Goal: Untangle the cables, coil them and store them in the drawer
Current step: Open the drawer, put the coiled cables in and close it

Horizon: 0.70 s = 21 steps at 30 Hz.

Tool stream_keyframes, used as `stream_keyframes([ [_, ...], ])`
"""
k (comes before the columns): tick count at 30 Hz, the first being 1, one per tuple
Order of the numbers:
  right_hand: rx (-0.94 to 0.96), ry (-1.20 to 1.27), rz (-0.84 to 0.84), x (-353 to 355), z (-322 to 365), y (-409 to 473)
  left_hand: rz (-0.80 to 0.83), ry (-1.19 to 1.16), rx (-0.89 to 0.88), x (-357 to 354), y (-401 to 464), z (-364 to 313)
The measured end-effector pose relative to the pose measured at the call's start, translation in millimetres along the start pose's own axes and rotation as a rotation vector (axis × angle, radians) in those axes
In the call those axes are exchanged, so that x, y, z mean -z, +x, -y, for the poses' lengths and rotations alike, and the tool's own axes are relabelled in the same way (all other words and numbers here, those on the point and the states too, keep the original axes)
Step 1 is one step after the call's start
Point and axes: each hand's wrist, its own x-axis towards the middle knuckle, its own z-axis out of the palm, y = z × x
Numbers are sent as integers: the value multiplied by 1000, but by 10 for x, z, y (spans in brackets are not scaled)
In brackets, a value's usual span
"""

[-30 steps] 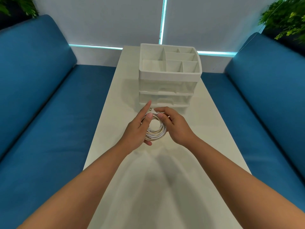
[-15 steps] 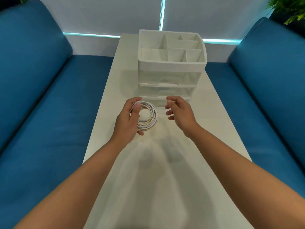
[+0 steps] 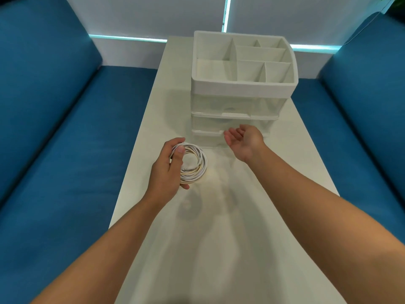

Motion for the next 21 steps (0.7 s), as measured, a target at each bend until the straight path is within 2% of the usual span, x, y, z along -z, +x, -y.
stream_keyframes([
  [12, -18, 204, 36, 258, -226, -331, -28, -26, -2, 32, 0, -58],
  [21, -25, 250, 34, 487, -491, -791, -35, -45, -63, 106, -164, -166],
])
